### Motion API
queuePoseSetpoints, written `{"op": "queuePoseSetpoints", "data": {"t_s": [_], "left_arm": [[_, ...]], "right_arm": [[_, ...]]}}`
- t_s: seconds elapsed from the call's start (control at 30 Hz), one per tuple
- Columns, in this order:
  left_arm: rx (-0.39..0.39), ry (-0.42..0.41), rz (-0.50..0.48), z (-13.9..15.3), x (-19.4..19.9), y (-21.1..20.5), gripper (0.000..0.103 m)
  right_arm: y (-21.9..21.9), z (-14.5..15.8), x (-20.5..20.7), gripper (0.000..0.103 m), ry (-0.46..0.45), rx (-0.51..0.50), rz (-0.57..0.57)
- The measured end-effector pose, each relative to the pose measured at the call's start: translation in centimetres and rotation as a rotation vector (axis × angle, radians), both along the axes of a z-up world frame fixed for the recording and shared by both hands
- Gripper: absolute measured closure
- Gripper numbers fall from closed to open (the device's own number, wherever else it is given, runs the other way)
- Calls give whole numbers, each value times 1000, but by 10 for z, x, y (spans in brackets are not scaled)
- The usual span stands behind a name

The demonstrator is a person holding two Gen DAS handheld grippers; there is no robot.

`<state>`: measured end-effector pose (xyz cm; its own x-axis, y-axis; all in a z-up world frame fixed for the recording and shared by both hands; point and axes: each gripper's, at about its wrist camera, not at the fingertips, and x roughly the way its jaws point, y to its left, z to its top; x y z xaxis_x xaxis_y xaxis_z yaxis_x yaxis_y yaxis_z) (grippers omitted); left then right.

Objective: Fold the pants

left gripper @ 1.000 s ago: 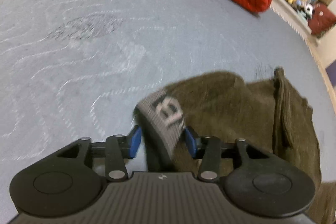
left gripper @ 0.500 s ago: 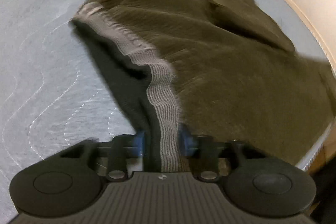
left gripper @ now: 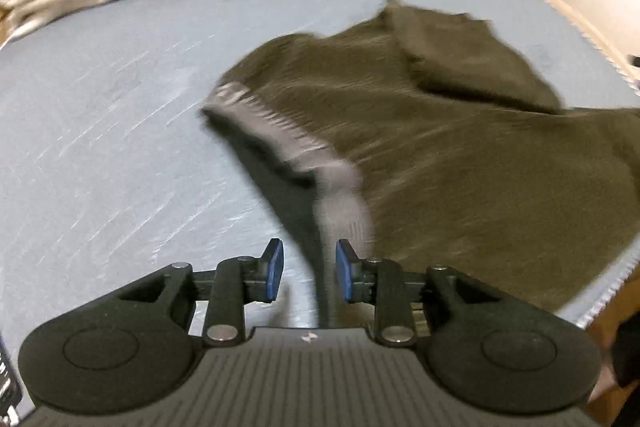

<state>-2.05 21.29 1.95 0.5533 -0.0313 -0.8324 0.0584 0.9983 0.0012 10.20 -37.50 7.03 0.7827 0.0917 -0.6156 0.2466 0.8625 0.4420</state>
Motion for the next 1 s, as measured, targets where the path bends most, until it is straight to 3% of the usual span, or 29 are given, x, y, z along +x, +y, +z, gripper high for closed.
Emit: {"op": "queuePoseSetpoints", "data": {"t_s": [0.07,0.13,0.17,0.27,0.37,0.43,0.57,0.7,0.73,0.87,1.0], "left_arm": [[25,33,-119,-10,-2,-18,71],[185,182,-213,-46,-5,-38,67],[229,157,-230,-48,-9,-45,65],[263,191,-175,-31,-1,-56,65],[282,149,-176,-4,-3,-73,58],[264,106,-144,23,0,-89,53],[157,6,-81,81,9,-125,38],[97,-116,-37,132,15,-163,37],[82,-145,-17,140,16,-172,37],[5,-242,106,164,25,-206,36],[-69,-282,180,159,54,-224,36]], "right_arm": [[8,3,0,46,-7,-2,17],[16,6,-1,46,-15,-3,32],[19,7,-1,45,-18,-3,35],[22,10,-1,45,-19,21,38],[25,10,2,45,-13,55,42],[27,10,5,45,-15,68,46],[34,12,10,45,-18,85,68],[47,13,18,45,-27,86,98],[51,13,20,46,-31,83,110],[63,14,29,65,-53,82,156],[85,12,39,67,-82,42,218]]}}
